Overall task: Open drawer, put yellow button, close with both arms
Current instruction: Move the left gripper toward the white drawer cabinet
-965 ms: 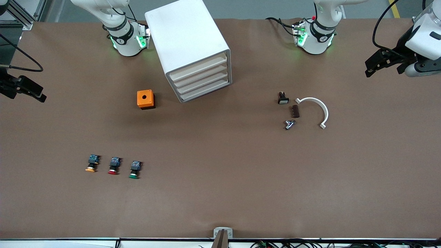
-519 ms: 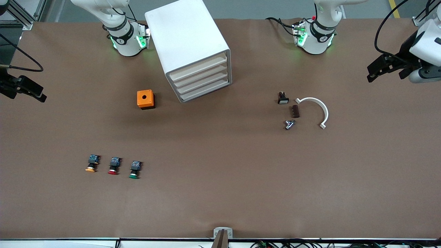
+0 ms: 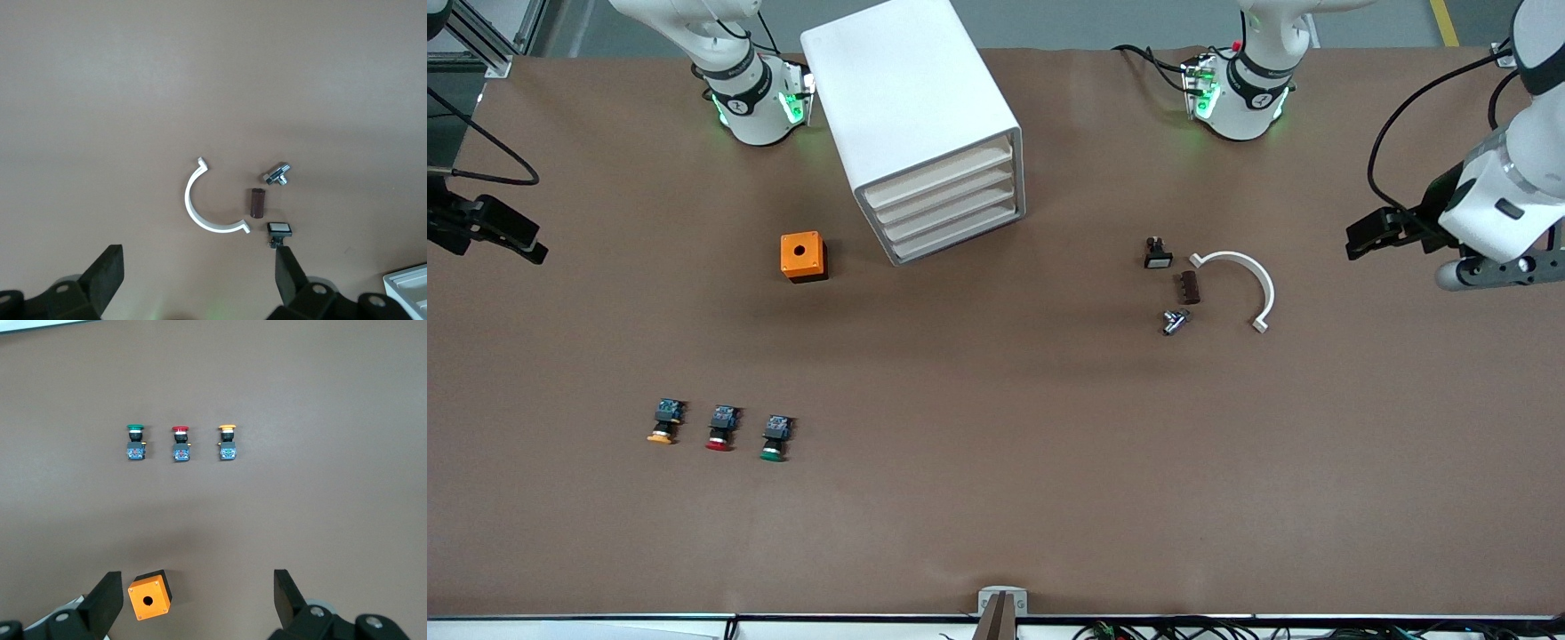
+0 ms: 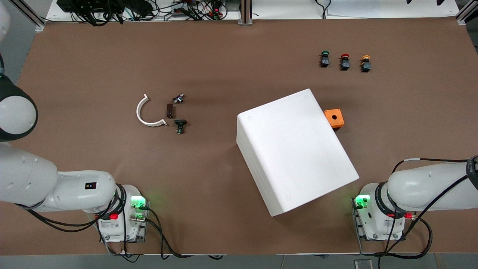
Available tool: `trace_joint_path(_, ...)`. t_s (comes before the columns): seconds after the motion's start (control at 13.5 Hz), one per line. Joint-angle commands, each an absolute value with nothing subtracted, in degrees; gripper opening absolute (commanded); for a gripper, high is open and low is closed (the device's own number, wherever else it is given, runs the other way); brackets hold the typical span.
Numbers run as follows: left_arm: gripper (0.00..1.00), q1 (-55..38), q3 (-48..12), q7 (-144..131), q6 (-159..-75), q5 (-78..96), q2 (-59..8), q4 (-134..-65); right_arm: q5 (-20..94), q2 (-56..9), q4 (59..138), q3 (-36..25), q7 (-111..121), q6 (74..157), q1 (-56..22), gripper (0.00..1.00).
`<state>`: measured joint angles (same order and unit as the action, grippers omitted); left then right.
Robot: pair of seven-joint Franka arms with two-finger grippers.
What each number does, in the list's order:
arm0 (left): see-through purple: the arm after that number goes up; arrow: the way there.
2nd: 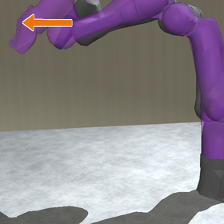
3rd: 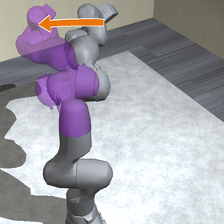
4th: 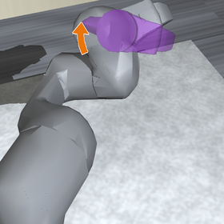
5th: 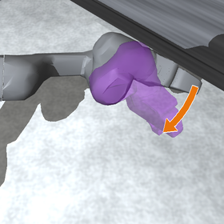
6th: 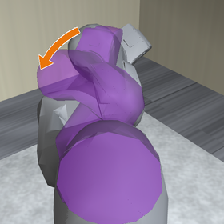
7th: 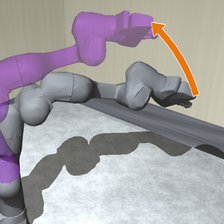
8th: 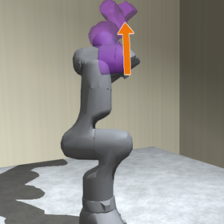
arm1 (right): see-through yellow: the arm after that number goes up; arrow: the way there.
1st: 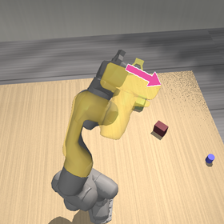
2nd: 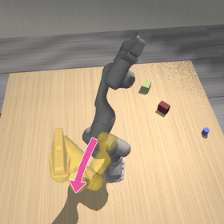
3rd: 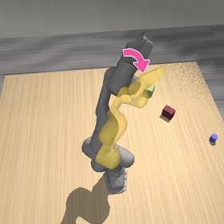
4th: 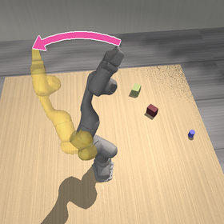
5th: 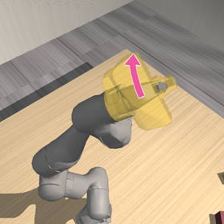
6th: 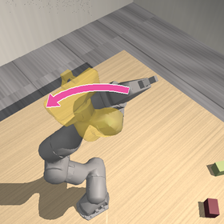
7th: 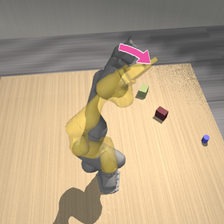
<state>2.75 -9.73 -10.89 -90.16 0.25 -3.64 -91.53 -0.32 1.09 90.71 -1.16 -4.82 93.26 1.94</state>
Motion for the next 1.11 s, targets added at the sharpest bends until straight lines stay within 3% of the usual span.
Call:
trace_joint_path(0.0, 1.0, 2.5, -10.1, -11.9, -92.2, 1.2, -7.0, -90.0, -0.3, 1.8, 91.1, -1.0, -4.1, 93.0, 2.1, 1.0)
trace_joint_path(1.04, 1.0, -11.3, -10.3, -54.2, -95.5, 4.1, -21.1, -89.2, -0.3, 1.8, 91.1, -1.1, -4.0, 93.0, 2.0, 1.0)
